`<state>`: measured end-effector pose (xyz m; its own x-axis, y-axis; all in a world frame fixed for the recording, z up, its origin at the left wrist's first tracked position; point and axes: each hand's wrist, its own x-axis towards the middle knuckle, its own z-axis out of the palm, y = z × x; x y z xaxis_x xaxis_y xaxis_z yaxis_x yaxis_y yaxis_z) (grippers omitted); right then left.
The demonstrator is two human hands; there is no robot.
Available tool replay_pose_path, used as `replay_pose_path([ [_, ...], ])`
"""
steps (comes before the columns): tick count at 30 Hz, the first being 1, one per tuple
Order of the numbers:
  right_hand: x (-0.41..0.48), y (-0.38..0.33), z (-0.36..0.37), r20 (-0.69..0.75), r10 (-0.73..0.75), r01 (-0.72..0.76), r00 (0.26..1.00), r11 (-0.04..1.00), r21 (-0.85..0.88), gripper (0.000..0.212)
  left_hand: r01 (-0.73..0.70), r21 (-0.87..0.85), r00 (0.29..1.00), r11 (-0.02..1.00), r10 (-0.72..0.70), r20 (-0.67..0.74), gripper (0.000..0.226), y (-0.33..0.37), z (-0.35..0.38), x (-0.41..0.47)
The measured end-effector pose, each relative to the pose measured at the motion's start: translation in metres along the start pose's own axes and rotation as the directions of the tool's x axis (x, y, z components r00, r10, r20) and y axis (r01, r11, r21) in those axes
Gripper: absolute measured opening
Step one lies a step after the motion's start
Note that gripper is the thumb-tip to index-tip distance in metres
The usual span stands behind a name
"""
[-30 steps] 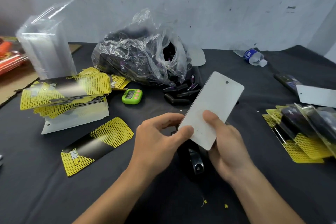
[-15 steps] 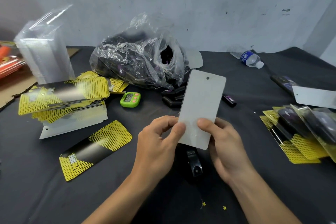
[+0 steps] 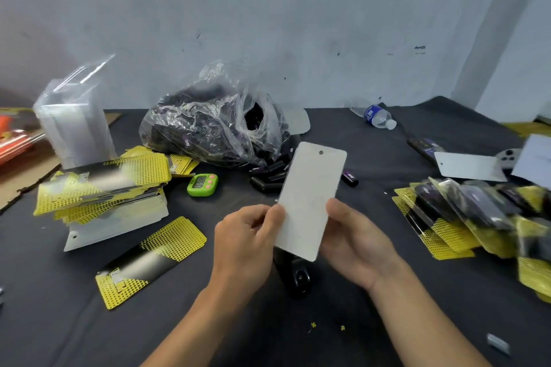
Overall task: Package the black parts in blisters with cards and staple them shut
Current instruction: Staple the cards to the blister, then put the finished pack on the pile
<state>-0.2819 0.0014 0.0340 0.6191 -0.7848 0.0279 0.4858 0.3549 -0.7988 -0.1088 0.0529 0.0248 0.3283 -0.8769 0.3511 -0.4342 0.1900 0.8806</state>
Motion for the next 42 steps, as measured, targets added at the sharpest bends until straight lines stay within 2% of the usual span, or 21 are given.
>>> replay_pose_path([
  [1, -0.003, -0.003, 0.000, 0.017, 0.002, -0.002, 1.000, 1.000, -0.028, 0.085, 0.014, -0.031, 1.000, 0.999, -0.013, 0.013, 0.011, 0.008, -0.003, 0.002],
  [3, -0.010, -0.006, 0.002, 0.062, 0.025, -0.019, 0.998, 0.995, -0.099, 0.083, -0.009, -0.118, 0.998, 0.993, 0.016, 0.053, 0.041, 0.026, -0.008, 0.008],
  [4, -0.014, -0.007, 0.002, 0.088, 0.045, -0.034, 0.995, 0.992, -0.124, 0.082, -0.022, -0.186, 0.997, 0.982, 0.034, 0.064, 0.044, 0.034, -0.009, 0.013],
  [7, -0.028, -0.007, 0.003, 0.163, 0.079, -0.052, 0.983, 0.985, -0.162, 0.072, -0.060, -0.316, 0.994, 0.947, 0.084, 0.062, 0.018, 0.062, -0.009, 0.025],
  [10, -0.041, -0.012, 0.001, 0.125, 0.110, -0.088, 0.986, 0.982, -0.165, 0.068, 0.018, -0.336, 0.995, 0.942, 0.018, 0.102, 0.011, 0.069, -0.008, 0.027],
  [13, -0.054, -0.018, -0.004, -0.003, 0.162, -0.162, 0.987, 0.986, -0.043, 0.071, 0.127, -0.347, 0.986, 0.929, -0.080, 0.147, 0.016, 0.067, -0.004, 0.027],
  [16, -0.069, -0.025, -0.005, 0.023, 0.160, -0.161, 0.987, 0.986, 0.051, 0.059, 0.129, -0.340, 0.991, 0.931, -0.115, 0.062, 0.023, 0.070, 0.010, 0.025],
  [19, -0.085, -0.035, -0.012, -0.028, 0.132, -0.130, 0.991, 0.990, 0.058, 0.056, 0.110, -0.268, 0.992, 0.957, -0.090, 0.086, 0.010, 0.078, 0.031, 0.019],
  [20, -0.091, -0.040, -0.016, -0.076, 0.117, -0.113, 0.990, 0.992, 0.054, 0.053, 0.125, -0.229, 0.986, 0.965, -0.094, 0.139, 0.017, 0.081, 0.040, 0.016],
  [22, -0.100, -0.052, -0.026, -0.244, 0.091, -0.085, 0.966, 0.996, 0.035, 0.048, 0.197, -0.208, 0.951, 0.958, -0.135, 0.279, 0.069, 0.089, 0.066, 0.009],
  [23, -0.103, -0.059, -0.032, -0.356, 0.057, -0.057, 0.933, 0.998, 0.012, 0.049, 0.247, -0.221, 0.924, 0.944, -0.160, 0.348, 0.083, 0.094, 0.080, 0.004],
  [24, -0.105, -0.067, -0.037, -0.478, 0.000, -0.026, 0.878, 0.999, -0.048, 0.049, 0.305, -0.249, 0.883, 0.919, -0.174, 0.436, 0.080, 0.098, 0.096, -0.002],
  [26, -0.107, -0.086, -0.042, -0.666, -0.219, -0.025, 0.713, 0.941, -0.337, 0.028, 0.480, -0.353, 0.738, 0.803, -0.151, 0.658, 0.040, 0.106, 0.126, -0.012],
  [28, -0.108, -0.102, -0.054, -0.713, -0.494, -0.169, 0.497, 0.751, -0.638, 0.024, 0.627, -0.379, 0.570, 0.681, -0.070, 0.819, 0.024, 0.111, 0.151, -0.018],
  [29, -0.110, -0.110, -0.063, -0.683, -0.618, -0.258, 0.389, 0.638, -0.725, 0.025, 0.661, -0.380, 0.547, 0.647, -0.067, 0.835, 0.024, 0.112, 0.163, -0.019],
  [30, -0.111, -0.118, -0.072, -0.628, -0.714, -0.345, 0.310, 0.531, -0.774, 0.024, 0.657, -0.389, 0.578, 0.646, -0.101, 0.810, 0.021, 0.113, 0.175, -0.018],
  [31, -0.113, -0.125, -0.081, -0.571, -0.775, -0.431, 0.269, 0.434, -0.791, 0.024, 0.622, -0.392, 0.653, 0.678, -0.172, 0.738, 0.018, 0.112, 0.186, -0.015],
  [33, -0.112, -0.135, -0.101, -0.509, -0.810, -0.604, 0.290, 0.258, -0.754, 0.026, 0.577, -0.385, 0.754, 0.720, -0.288, 0.591, 0.021, 0.112, 0.205, -0.011],
  [36, -0.103, -0.131, -0.126, -0.598, -0.686, -0.747, 0.415, 0.119, -0.654, 0.021, 0.625, -0.276, 0.676, 0.730, -0.330, 0.659, 0.025, 0.109, 0.224, -0.011],
  [38, -0.098, -0.121, -0.136, -0.617, -0.640, -0.710, 0.459, 0.154, -0.688, 0.019, 0.611, -0.214, 0.648, 0.763, -0.326, 0.689, 0.037, 0.104, 0.234, -0.011],
  [42, -0.091, -0.109, -0.141, -0.557, -0.648, -0.596, 0.520, 0.192, -0.780, 0.021, 0.497, -0.116, 0.670, 0.860, -0.295, 0.682, 0.055, 0.098, 0.240, -0.008],
])
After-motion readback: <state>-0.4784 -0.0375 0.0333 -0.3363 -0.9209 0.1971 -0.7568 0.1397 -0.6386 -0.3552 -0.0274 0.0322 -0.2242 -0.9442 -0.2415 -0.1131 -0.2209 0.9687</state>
